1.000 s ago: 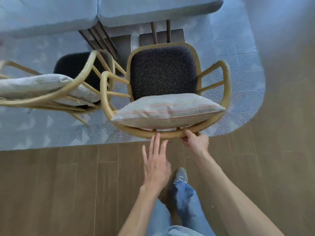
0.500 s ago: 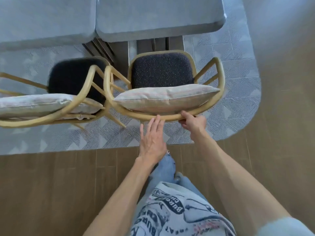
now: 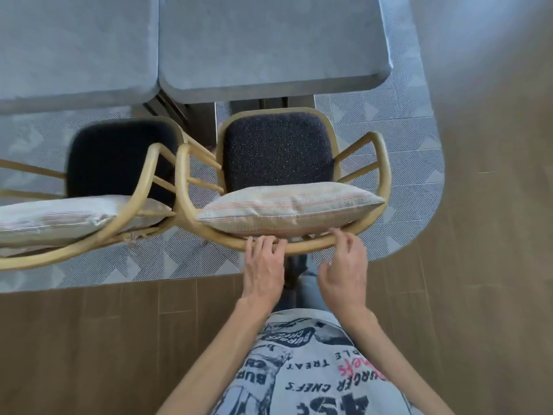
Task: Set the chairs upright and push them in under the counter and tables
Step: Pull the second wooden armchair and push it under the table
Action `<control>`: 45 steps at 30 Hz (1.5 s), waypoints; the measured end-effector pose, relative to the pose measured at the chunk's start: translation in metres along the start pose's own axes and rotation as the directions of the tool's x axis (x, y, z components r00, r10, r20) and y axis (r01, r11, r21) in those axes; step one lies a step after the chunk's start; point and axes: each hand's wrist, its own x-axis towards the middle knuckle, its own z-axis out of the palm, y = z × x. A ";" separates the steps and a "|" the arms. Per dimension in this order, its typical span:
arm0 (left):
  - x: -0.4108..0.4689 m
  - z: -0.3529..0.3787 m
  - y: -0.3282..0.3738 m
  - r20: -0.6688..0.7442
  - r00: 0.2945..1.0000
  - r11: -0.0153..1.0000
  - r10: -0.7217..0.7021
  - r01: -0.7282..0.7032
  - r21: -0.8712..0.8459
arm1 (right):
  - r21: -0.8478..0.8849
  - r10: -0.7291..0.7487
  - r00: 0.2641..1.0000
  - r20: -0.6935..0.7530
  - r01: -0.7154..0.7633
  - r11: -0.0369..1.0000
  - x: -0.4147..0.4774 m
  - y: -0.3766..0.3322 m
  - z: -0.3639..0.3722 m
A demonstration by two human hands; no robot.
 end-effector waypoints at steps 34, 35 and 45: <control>0.030 -0.008 -0.020 0.142 0.984 0.984 0.107 -0.126 0.130 | -0.323 -0.321 0.870 0.374 0.447 0.834 0.045 0.027 0.029; 0.031 -0.011 -0.019 0.142 0.984 0.982 0.106 -0.126 0.138 | -0.324 -0.320 0.869 0.377 0.447 0.834 0.046 0.026 0.029; 0.031 -0.015 -0.023 0.173 0.978 0.980 0.116 -0.142 0.142 | -0.326 -0.315 0.887 0.336 0.424 0.845 0.045 0.025 0.033</control>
